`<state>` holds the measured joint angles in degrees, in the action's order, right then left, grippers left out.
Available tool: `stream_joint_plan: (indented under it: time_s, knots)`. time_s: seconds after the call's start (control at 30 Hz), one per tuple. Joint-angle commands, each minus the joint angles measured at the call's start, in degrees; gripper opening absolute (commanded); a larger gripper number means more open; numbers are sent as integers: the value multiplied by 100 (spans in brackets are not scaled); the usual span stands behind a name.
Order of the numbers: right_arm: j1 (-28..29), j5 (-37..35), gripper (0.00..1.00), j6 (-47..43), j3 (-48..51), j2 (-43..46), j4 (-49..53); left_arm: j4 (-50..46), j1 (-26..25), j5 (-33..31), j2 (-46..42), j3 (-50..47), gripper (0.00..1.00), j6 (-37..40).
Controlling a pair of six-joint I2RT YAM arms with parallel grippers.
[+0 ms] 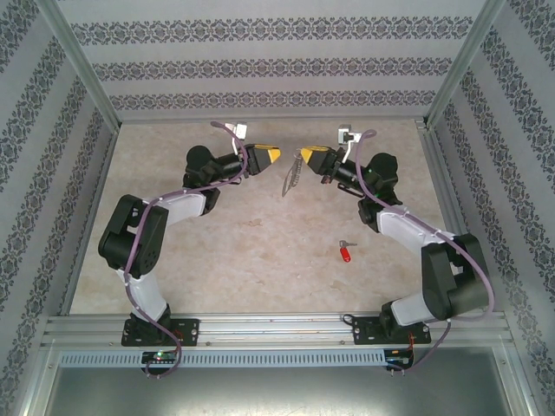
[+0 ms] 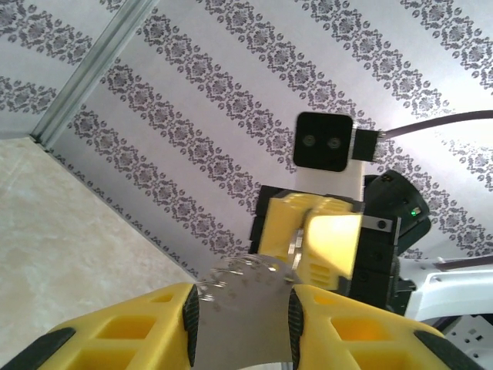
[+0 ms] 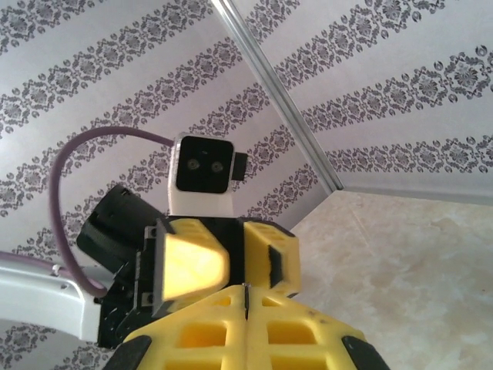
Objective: Put the keys on the keyring
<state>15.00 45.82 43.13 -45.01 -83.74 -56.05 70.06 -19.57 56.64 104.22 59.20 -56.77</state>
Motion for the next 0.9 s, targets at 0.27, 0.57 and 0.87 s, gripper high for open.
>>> stream_joint_plan:
  time_s: [0.27,0.57,0.87]
  knots:
    - [287,-188,0,283,-314,-272,-667,649,-201,-48,28,28,37,-272]
    - [364,-186,0,305,-408,-401,-680,588,-245,-22,55,65,37,-264]
    - [409,-148,0,336,-445,-525,-705,570,-266,-13,88,152,37,-255]
